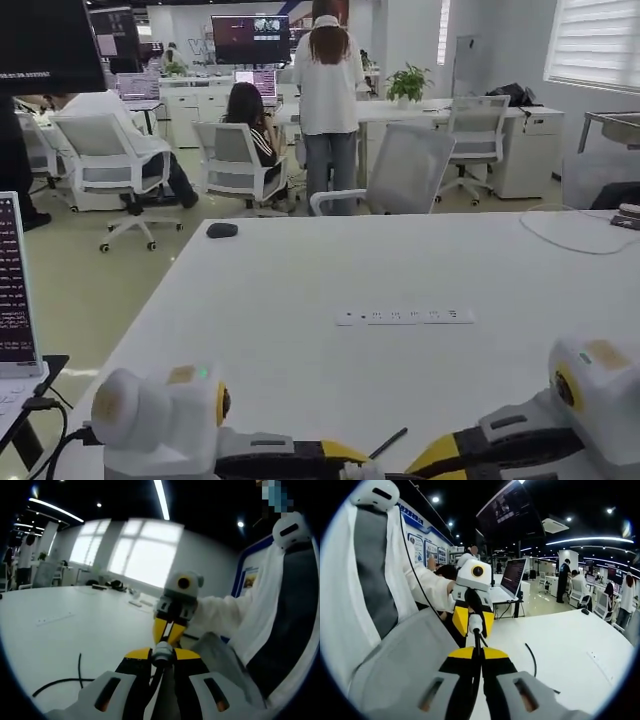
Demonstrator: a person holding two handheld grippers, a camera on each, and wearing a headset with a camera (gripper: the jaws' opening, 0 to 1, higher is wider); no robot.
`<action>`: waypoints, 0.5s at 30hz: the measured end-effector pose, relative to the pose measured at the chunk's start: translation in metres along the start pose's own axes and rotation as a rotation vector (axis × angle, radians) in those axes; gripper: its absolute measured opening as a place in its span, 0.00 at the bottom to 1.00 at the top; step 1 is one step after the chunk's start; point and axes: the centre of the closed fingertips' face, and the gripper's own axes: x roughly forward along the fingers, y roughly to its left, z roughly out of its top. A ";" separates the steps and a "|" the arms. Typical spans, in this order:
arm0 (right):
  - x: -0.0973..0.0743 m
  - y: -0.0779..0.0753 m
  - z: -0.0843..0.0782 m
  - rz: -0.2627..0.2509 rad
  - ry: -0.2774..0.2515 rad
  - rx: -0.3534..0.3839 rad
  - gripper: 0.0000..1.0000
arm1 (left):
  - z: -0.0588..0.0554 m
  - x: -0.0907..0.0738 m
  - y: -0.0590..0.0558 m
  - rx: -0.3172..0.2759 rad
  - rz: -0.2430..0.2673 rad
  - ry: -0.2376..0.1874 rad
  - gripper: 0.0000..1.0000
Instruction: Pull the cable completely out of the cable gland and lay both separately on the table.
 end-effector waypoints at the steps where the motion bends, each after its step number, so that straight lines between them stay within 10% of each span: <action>1: -0.002 -0.001 -0.004 -0.002 0.007 0.008 0.03 | -0.001 0.000 0.001 -0.001 0.002 0.003 0.17; 15: -0.028 -0.003 -0.055 -0.038 0.137 0.057 0.03 | -0.007 -0.006 0.001 -0.012 0.009 0.006 0.17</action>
